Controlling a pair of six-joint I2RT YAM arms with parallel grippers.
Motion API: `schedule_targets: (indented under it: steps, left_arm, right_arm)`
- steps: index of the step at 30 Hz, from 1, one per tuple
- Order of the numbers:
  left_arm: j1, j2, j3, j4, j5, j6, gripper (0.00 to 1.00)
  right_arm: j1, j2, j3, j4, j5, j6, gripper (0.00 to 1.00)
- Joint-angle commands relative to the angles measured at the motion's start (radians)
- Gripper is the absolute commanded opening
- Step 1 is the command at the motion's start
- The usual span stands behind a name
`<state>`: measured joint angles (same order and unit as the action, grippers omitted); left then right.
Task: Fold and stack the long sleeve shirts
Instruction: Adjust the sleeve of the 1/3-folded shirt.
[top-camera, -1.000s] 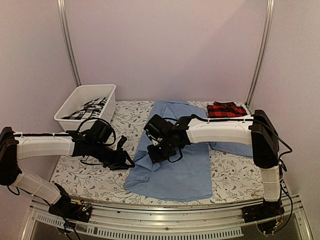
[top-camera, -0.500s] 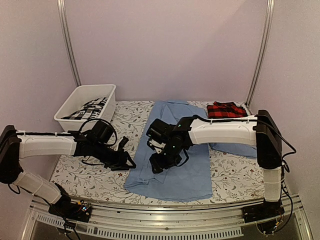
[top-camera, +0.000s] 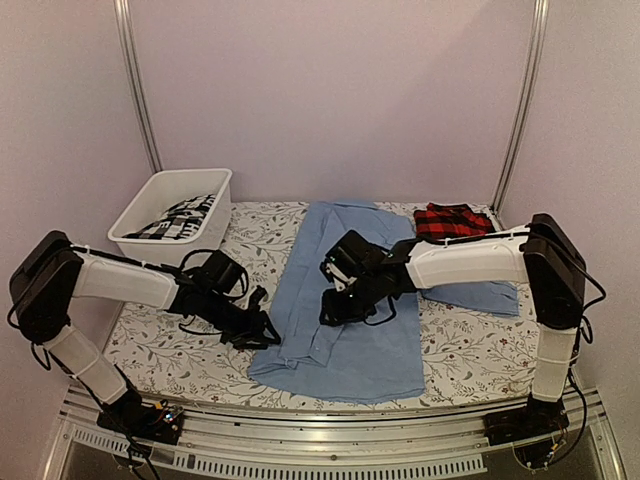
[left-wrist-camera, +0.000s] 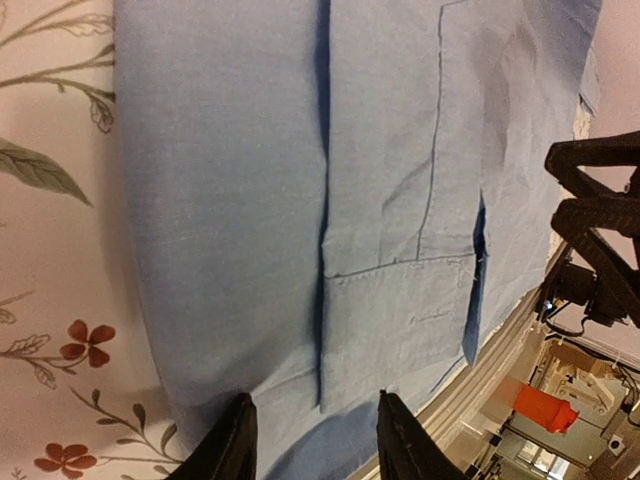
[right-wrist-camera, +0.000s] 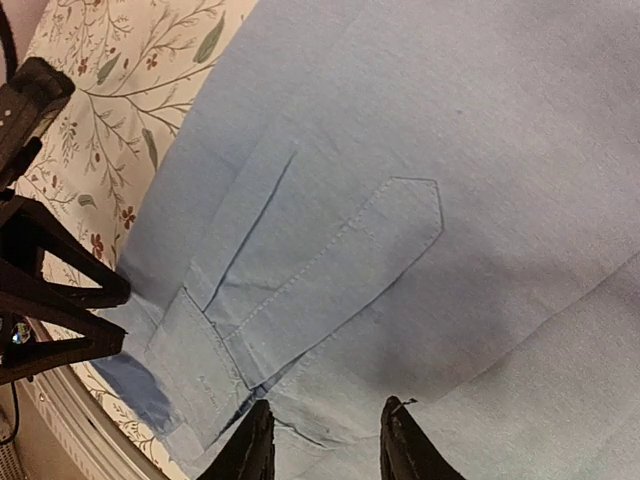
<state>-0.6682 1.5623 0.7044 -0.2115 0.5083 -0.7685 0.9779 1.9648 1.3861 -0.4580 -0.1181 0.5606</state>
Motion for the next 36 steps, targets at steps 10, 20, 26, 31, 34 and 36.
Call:
schedule_targets:
  steps: [10,20,26,31,34,36]
  left_arm:
    - [-0.024,0.062,0.028,0.051,0.029,-0.036,0.4]
    - [-0.048,0.115,0.051,0.043,0.044,-0.035,0.36]
    - [-0.052,0.112,0.065,0.038,0.068,-0.049,0.23]
    - [-0.052,0.101,0.072,0.037,0.091,-0.067,0.11]
    - [-0.052,0.098,0.081,0.018,0.088,-0.068,0.05]
    - [-0.052,0.094,0.08,0.013,0.084,-0.066,0.02]
  right_arm:
    - [0.098,0.012,-0.085,0.111,-0.024,0.024,0.26]
    - [0.114,0.032,-0.088,0.121,-0.022,0.036,0.25]
    - [0.115,0.011,-0.081,0.112,-0.009,0.039,0.29]
    - [0.115,0.015,-0.059,0.095,-0.008,0.027,0.32]
    - [0.114,0.012,-0.055,0.093,-0.01,0.026,0.32]
    - [0.115,0.0,-0.055,0.093,-0.002,0.028,0.32]
